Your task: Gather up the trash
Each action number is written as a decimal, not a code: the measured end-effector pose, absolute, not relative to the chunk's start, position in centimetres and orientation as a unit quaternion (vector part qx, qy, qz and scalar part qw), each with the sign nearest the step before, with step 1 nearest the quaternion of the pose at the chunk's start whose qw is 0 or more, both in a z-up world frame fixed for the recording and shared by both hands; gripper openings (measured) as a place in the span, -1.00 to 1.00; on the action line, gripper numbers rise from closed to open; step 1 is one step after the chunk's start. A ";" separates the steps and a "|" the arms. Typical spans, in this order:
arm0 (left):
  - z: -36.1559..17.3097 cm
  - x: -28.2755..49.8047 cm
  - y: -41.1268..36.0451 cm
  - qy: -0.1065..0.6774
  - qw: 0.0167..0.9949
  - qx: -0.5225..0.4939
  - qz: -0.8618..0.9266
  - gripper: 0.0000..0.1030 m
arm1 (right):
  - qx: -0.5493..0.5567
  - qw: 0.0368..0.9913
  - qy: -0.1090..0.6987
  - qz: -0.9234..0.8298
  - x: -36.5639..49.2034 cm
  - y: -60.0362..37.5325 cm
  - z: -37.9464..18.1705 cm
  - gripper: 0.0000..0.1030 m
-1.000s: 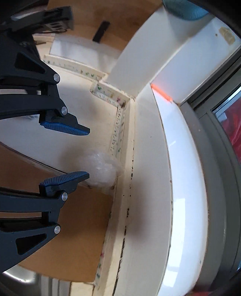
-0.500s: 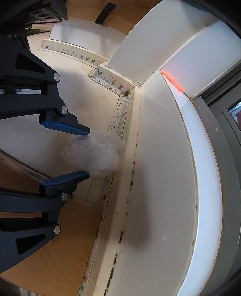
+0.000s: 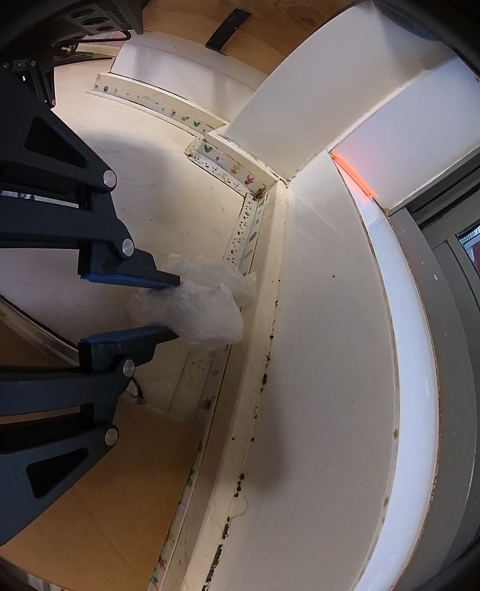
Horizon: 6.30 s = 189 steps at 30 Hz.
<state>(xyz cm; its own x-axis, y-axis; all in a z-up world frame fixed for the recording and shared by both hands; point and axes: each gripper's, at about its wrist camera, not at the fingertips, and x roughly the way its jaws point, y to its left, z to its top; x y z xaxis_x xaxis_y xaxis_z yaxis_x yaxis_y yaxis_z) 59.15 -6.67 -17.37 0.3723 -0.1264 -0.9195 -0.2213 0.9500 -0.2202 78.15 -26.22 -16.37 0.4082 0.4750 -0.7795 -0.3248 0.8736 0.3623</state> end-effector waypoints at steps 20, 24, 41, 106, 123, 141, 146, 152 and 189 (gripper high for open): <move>-5.7 46.4 -5.6 0.488 0.854 -0.181 -0.001 -0.85 | 0.088 0.848 0.443 0.276 59.6 -29.3 -5.8 -0.65; -3.9 40.8 -4.8 0.479 0.860 -0.179 -0.012 -0.85 | 0.085 0.850 0.437 0.282 53.2 -28.8 -4.1 -0.65; -3.4 16.0 2.2 0.471 0.864 -0.172 -0.037 -0.85 | 0.081 0.854 0.422 0.295 24.4 -23.7 -2.3 -0.65; -57.8 4.6 4.2 0.659 0.741 -0.121 0.051 -0.01 | -0.054 0.696 0.678 0.231 10.5 -14.3 -60.2 0.21; -32.0 2.3 1.4 0.590 0.803 -0.083 -0.002 0.00 | -0.056 0.737 0.634 0.226 7.5 -15.2 -35.0 0.35; -2.7 1.7 1.7 0.417 0.908 -0.035 0.021 0.08 | 0.017 0.859 0.466 0.212 5.3 -18.5 -1.3 0.56; 3.1 0.9 0.6 0.380 0.925 -0.016 0.025 0.29 | 0.034 0.879 0.432 0.199 4.7 -18.5 5.3 0.66; 9.0 -0.9 -0.2 0.350 0.936 -0.019 0.040 0.38 | 0.029 0.909 0.377 0.172 3.1 -18.3 11.9 0.74; 11.2 6.3 -3.4 0.352 0.935 -0.004 0.051 0.38 | 0.054 0.923 0.357 0.134 10.1 -22.9 15.0 0.75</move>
<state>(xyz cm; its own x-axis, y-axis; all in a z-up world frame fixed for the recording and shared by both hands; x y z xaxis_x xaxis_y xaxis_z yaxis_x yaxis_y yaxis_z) 6.27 -3.45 11.21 0.7469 0.0928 -0.6584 -0.0988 0.9947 0.0281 10.08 -22.90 14.98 0.7086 0.2862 -0.6450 -0.2084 0.9582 0.1962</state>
